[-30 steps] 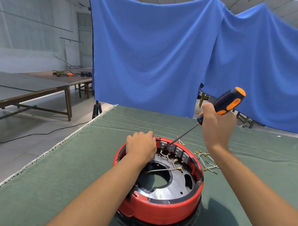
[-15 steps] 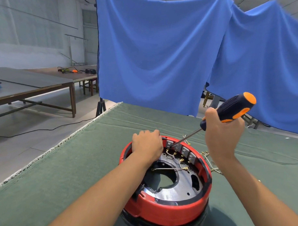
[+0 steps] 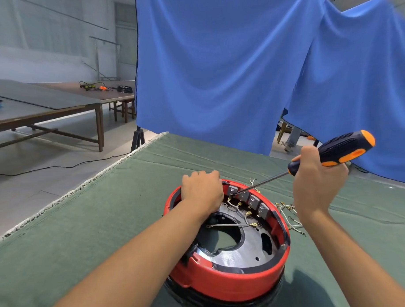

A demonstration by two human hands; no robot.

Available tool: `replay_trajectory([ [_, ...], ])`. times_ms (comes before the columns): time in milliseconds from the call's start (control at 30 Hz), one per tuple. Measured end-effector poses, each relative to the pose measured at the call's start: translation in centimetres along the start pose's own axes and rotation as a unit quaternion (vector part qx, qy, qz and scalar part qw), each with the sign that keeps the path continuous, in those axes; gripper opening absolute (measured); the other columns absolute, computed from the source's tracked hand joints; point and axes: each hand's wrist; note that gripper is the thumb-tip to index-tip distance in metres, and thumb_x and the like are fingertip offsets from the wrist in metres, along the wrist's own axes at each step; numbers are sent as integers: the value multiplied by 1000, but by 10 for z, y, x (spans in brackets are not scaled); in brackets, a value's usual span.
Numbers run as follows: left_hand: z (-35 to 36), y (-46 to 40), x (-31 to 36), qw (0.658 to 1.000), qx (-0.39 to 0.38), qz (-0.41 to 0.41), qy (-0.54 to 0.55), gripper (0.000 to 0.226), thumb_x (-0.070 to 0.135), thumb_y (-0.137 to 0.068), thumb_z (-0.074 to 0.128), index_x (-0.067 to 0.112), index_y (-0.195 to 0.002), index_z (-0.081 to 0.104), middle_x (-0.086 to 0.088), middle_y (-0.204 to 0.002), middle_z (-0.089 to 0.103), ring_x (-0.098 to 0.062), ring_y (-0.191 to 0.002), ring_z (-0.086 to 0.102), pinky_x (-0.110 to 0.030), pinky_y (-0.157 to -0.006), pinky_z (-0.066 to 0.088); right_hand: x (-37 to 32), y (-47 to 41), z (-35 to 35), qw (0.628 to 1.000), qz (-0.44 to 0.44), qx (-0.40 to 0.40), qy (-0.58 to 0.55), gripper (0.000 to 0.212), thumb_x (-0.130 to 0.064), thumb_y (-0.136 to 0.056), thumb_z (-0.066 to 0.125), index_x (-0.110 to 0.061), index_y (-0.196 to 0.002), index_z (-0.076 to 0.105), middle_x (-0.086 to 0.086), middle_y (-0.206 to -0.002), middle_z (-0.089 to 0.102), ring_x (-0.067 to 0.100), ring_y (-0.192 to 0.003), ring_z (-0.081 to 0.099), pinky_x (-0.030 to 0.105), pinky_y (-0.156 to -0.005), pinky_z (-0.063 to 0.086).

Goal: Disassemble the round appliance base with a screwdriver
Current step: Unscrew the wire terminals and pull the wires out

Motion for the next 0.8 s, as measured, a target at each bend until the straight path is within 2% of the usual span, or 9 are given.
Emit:
replay_trajectory([
  [133, 1, 0, 0, 1000, -2, -3, 1, 34, 35, -101, 26, 19, -115, 53, -10, -118, 60, -31, -111, 51, -40, -88, 34, 1, -10, 2, 1000, 25, 1, 14, 18, -20, -75, 54, -6, -64, 51, -8, -40, 53, 5, -39, 50, 16, -44, 44],
  [233, 1, 0, 0, 1000, 0, -2, 1, 34, 35, -101, 27, 19, -115, 54, -10, -118, 60, -31, -110, 52, -39, -87, 34, 4, -20, 7, 998, 38, 8, 44, 19, -18, -78, 55, -12, -61, 50, -10, -39, 53, 3, -38, 50, 14, -42, 41],
  [367, 1, 0, -1, 1000, 1, 1, 3, 34, 35, -101, 27, 19, -114, 54, -10, -117, 60, -30, -109, 52, -40, -87, 34, 10, -32, 13, 994, 70, 30, 80, 24, -24, -76, 54, -1, -72, 60, -9, -38, 52, 2, -36, 48, 12, -38, 36],
  [500, 1, -1, -1, 1000, 0, 0, 2, 34, 35, -101, 27, 19, -114, 54, -10, -117, 60, -30, -109, 52, -40, -87, 34, 12, -41, 19, 989, 98, 34, 103, 20, -25, -73, 52, -6, -70, 58, -7, -43, 50, 3, -32, 44, 11, -32, 31],
  [700, 0, 0, -1, 1000, -2, 3, 3, 35, 35, -101, 26, 19, -115, 54, -9, -117, 60, -30, -109, 52, -39, -87, 35, 11, -46, 20, 980, 144, 28, 134, 18, -28, -75, 52, -12, -67, 52, -3, -52, 54, 5, -38, 46, 20, -44, 38],
  [800, -1, 0, -1, 1000, -3, 3, 3, 36, 35, -101, 26, 19, -117, 53, -9, -117, 60, -30, -109, 52, -39, -87, 35, 6, -38, 14, 986, 129, 26, 104, 22, -23, -76, 54, -2, -75, 59, -1, -52, 54, 2, -35, 46, 12, -36, 36],
])
Point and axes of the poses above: each hand's wrist, its own y-axis away from the middle knuckle, its own z-axis out of the palm, x = y × z
